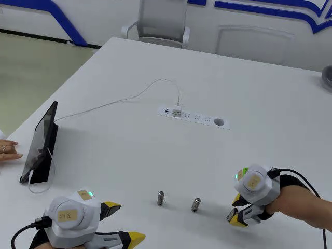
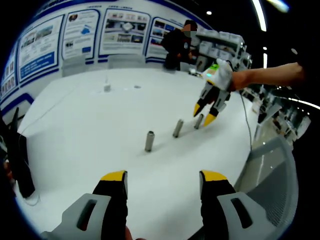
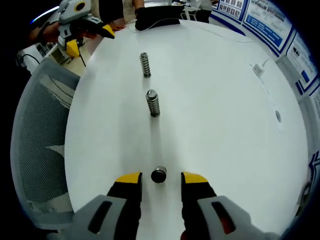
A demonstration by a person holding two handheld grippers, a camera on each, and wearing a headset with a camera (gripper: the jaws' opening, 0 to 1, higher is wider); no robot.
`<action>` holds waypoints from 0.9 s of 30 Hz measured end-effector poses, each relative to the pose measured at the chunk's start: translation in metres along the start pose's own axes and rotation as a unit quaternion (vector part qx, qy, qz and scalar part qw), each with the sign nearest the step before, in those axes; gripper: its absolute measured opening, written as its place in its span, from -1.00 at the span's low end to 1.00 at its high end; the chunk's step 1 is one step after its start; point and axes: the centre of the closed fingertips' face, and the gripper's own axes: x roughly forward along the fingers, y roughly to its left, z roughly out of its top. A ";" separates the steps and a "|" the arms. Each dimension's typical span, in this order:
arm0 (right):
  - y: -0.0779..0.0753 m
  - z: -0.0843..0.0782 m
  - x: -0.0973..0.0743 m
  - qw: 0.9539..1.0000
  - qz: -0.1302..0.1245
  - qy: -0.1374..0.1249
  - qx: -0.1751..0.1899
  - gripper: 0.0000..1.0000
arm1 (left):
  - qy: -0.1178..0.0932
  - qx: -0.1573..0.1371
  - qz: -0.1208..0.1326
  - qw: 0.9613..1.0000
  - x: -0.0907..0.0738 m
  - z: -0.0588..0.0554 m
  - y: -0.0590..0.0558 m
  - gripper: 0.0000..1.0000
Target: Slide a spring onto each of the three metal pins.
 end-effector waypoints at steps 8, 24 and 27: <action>-0.002 0.003 -0.015 0.990 -0.036 -0.085 0.110 -0.06 | -0.003 0.000 -0.004 1.000 0.004 0.004 -0.003 0.20; 0.008 0.005 -0.030 0.948 -0.065 -0.195 0.243 0.14 | -0.005 0.004 -0.008 1.000 0.009 0.011 -0.003 0.23; 0.014 0.007 -0.032 0.941 -0.067 -0.210 0.258 0.19 | -0.008 0.003 -0.007 1.000 0.010 0.013 -0.001 0.25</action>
